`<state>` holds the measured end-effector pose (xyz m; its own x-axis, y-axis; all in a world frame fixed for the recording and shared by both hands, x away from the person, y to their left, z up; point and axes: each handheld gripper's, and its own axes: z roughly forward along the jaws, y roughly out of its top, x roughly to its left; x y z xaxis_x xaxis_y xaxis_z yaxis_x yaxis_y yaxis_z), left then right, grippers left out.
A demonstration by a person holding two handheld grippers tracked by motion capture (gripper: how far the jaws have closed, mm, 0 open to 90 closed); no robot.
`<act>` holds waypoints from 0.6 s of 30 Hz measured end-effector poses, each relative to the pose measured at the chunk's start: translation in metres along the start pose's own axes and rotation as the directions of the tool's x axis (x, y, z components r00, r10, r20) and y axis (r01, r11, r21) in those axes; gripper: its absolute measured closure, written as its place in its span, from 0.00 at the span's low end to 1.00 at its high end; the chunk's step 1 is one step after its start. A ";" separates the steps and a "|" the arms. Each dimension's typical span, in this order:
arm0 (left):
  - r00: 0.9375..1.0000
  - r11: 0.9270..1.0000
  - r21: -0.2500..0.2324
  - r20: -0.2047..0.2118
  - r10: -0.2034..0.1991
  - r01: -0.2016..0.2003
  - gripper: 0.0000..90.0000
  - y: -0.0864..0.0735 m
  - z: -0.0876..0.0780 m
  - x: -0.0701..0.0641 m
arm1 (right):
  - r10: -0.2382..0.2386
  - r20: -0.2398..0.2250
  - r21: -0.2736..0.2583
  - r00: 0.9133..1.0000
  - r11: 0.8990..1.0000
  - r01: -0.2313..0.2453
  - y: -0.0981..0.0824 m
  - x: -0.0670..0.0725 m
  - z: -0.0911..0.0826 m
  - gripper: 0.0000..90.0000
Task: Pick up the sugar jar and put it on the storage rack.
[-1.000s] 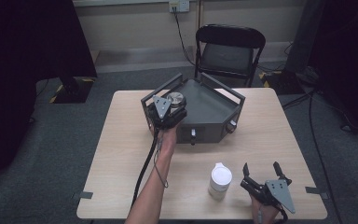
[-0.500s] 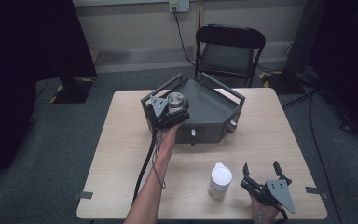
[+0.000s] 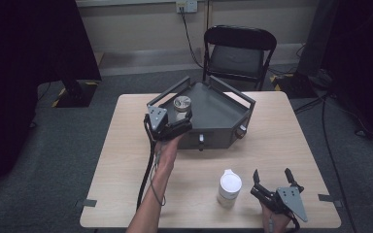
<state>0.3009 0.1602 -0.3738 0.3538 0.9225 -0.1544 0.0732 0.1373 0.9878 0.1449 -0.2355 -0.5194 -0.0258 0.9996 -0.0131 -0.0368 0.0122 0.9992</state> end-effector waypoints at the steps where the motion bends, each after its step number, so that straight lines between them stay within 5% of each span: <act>1: 1.000 1.000 -0.005 -0.003 0.000 0.000 0.00 -0.001 -0.003 0.001 | 0.000 0.000 0.001 1.000 1.000 0.000 0.000 0.000 0.000 0.00; 7: 1.000 1.000 -0.021 0.006 0.004 -0.004 0.00 -0.005 -0.018 0.004 | 0.000 0.002 0.001 1.000 1.000 0.000 0.000 0.000 0.000 0.00; 10: 0.999 0.999 -0.029 0.002 0.032 -0.032 0.00 -0.008 -0.025 0.002 | 0.000 0.003 0.001 1.000 1.000 0.000 0.000 0.001 0.000 0.00; 14: 0.993 0.992 -0.038 -0.013 0.121 -0.121 0.00 -0.017 -0.036 -0.004 | 0.000 0.003 0.000 1.000 1.000 0.000 0.000 0.001 0.000 0.00; 18: 0.993 0.992 -0.044 -0.033 0.113 -0.115 0.00 -0.029 -0.046 -0.004 | 0.000 0.003 0.000 1.000 1.000 0.000 0.000 0.001 0.000 0.00</act>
<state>0.2548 0.1686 -0.4013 0.3287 0.9435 -0.0410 -0.0087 0.0464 0.9989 0.1449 -0.2349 -0.5193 -0.0227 0.9997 -0.0131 -0.0363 0.0122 0.9993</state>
